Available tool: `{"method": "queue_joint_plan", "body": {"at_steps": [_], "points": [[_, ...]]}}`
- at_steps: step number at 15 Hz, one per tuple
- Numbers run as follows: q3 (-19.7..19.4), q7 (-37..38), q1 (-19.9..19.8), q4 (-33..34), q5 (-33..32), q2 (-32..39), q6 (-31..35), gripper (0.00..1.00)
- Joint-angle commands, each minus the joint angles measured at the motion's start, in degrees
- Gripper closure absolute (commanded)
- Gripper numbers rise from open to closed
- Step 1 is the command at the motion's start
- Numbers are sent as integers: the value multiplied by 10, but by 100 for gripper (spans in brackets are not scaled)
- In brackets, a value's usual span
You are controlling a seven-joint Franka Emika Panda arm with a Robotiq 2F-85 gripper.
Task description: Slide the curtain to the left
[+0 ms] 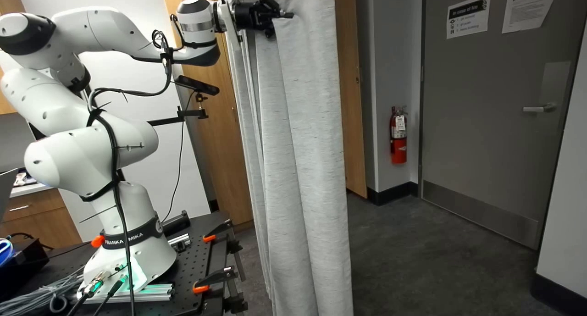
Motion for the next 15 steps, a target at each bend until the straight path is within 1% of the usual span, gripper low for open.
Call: {"method": "queue_joint_plan", "body": {"at_steps": [1, 5, 6, 7, 8, 9, 10, 11, 15], "points": [[65, 110, 18, -39, 43, -42, -107, 100], [84, 204, 13, -6, 45, -35, -233, 100], [61, 198, 51, -23, 27, 2, -133, 100], [65, 208, 50, -17, 25, 5, -129, 100], [68, 214, 47, -16, 27, 6, -107, 100], [100, 195, -4, 2, -13, -42, -181, 100], [100, 181, 6, 4, -26, -26, -181, 100], [106, 176, 11, 8, -46, -13, -195, 100], [115, 165, 35, 13, -113, 25, -226, 100]]}}
